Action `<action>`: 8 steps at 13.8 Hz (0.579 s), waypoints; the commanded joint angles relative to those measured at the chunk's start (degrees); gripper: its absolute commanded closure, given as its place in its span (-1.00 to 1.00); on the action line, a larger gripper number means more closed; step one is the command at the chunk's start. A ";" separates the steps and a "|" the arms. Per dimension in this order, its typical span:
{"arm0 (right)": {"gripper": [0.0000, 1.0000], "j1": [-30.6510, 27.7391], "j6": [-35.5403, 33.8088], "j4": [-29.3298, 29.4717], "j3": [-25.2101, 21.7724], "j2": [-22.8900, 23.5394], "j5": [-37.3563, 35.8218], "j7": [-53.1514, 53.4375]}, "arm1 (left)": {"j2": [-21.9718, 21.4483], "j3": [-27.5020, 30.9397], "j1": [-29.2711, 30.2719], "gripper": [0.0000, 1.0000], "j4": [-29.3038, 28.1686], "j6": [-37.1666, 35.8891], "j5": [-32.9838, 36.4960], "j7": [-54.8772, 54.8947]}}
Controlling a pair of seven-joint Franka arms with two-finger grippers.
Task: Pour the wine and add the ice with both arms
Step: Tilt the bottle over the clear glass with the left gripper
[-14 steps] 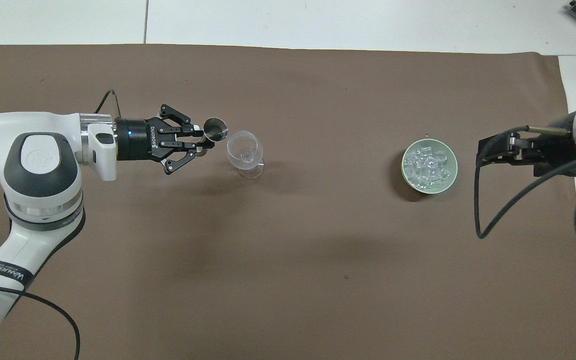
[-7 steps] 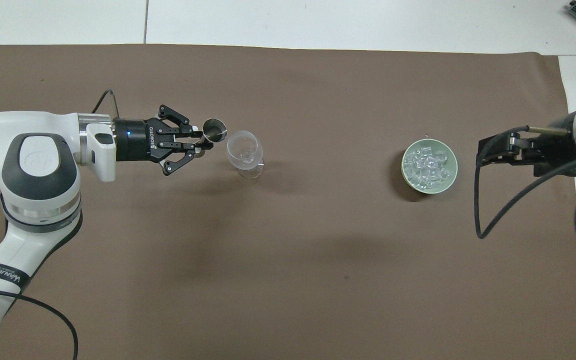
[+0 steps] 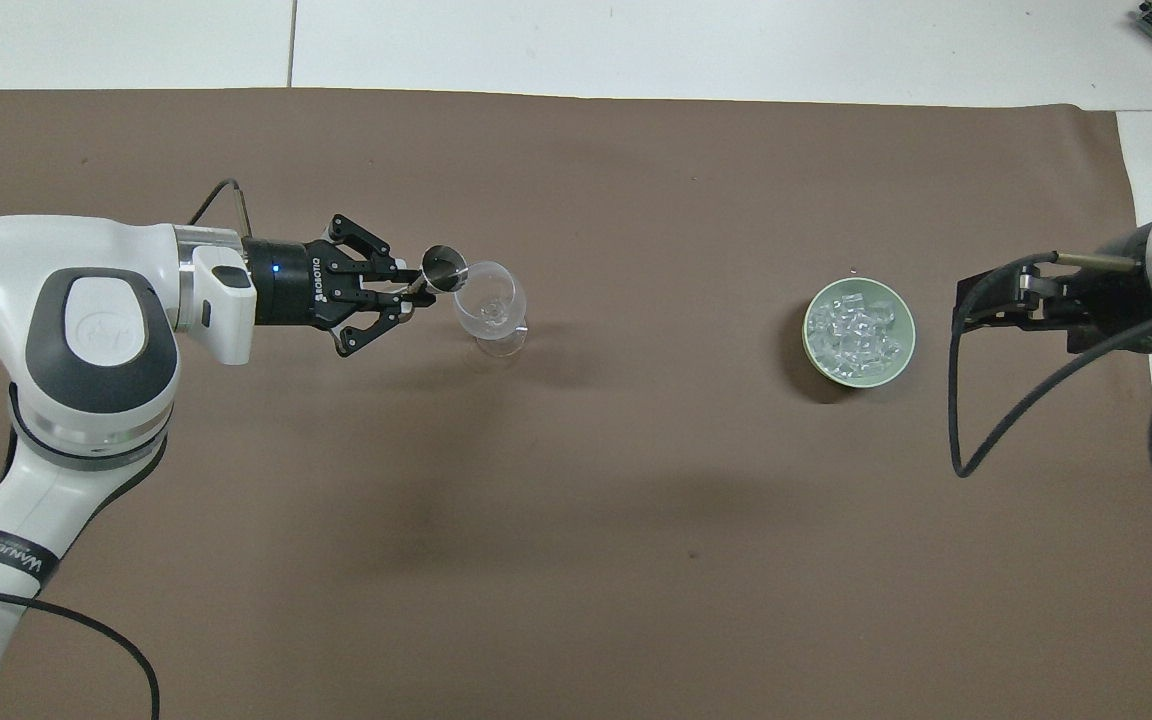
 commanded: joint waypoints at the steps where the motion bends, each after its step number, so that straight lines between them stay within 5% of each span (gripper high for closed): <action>1: -1.00 -0.11 0.65 -0.80 -0.37 -0.82 1.06 -0.96 | -1.94 1.03 -1.50 1.00 -1.09 1.65 2.46 -2.82; 8: -1.00 -0.11 0.74 -0.89 -0.28 -0.73 1.06 -0.96 | -2.91 1.11 -2.91 1.00 -0.56 3.84 7.12 -9.59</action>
